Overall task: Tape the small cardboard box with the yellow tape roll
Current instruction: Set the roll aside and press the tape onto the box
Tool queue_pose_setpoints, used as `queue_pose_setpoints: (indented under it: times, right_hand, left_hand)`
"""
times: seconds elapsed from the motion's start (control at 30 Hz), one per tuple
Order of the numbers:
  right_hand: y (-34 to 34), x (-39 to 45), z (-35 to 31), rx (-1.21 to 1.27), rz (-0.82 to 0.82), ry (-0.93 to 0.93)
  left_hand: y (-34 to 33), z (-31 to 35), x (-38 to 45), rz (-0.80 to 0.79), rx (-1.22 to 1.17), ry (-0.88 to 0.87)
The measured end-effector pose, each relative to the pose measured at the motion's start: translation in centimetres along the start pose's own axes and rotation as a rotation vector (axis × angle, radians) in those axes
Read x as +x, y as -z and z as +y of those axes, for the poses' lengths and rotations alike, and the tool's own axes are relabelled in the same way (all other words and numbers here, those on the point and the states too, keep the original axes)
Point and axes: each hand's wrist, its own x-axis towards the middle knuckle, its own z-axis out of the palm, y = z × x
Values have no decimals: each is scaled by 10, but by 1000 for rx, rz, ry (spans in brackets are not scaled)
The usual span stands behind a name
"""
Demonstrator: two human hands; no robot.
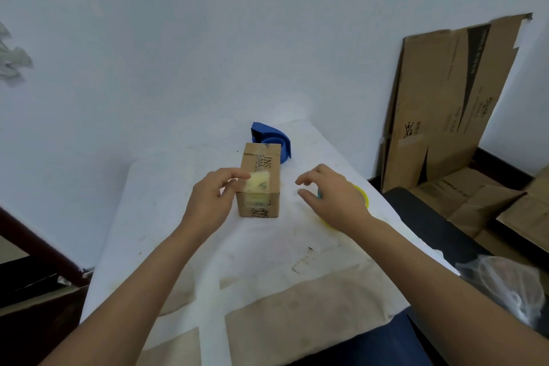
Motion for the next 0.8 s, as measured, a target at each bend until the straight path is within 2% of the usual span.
queue_pose_setpoints:
  times: [0.1, 0.17, 0.23, 0.33, 0.5, 0.67, 0.8]
  right_hand:
    - [-11, 8, -16, 186, -11, -54]
    - [-20, 7, -21, 288, 16, -97]
    - [-27, 6, -22, 361, 75, -91]
    - [-33, 12, -22, 401, 66, -40]
    - [-41, 27, -23, 392, -87, -52]
    - [-45, 37, -22, 407, -60, -103]
    - [-48, 37, -19, 454, -43, -145]
  left_hand:
    - [0, -15, 14, -211, 151, -157]
    - [-3, -21, 19, -362, 246, -182]
    - [-7, -24, 18, -427, 283, -180]
    - [-16, -25, 11, -372, 304, -157]
    - [-28, -23, 4, -255, 461, -154]
    - [-35, -21, 20, -92, 464, -176]
    - [-49, -34, 25, 8, 350, -237]
